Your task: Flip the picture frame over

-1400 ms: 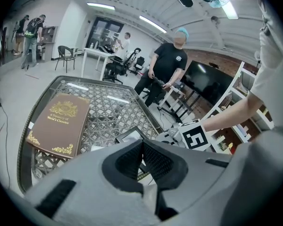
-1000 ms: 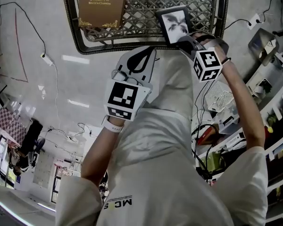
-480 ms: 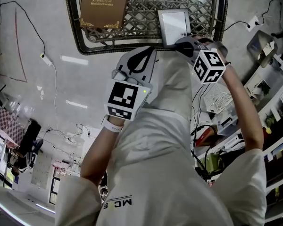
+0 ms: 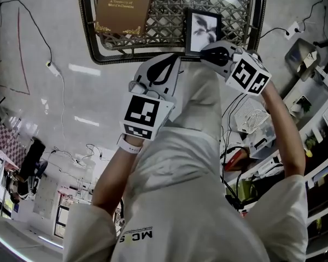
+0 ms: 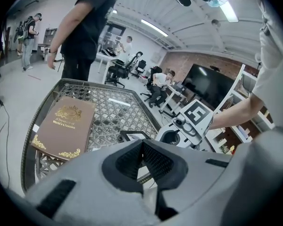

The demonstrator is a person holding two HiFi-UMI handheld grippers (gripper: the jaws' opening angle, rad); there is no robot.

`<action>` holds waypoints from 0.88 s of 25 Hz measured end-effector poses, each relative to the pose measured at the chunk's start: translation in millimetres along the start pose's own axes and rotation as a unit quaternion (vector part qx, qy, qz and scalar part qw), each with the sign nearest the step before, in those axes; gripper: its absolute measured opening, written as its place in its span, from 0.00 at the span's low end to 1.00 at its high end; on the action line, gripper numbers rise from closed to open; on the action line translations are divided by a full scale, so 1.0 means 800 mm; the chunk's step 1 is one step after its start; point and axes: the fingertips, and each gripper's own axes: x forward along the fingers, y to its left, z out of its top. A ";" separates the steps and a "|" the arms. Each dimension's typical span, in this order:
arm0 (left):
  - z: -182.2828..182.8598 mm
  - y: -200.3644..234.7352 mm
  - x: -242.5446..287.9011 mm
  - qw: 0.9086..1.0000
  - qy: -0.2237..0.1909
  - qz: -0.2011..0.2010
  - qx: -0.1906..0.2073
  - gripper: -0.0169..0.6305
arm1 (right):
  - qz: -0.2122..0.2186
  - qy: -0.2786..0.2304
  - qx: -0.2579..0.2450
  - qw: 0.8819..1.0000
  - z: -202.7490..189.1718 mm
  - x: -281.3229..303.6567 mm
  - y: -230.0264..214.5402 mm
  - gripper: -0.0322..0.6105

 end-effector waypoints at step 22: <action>0.007 0.020 -0.015 1.000 -0.016 0.015 -0.013 0.06 | 0.070 -0.235 0.297 0.923 0.115 -0.025 -0.039 0.17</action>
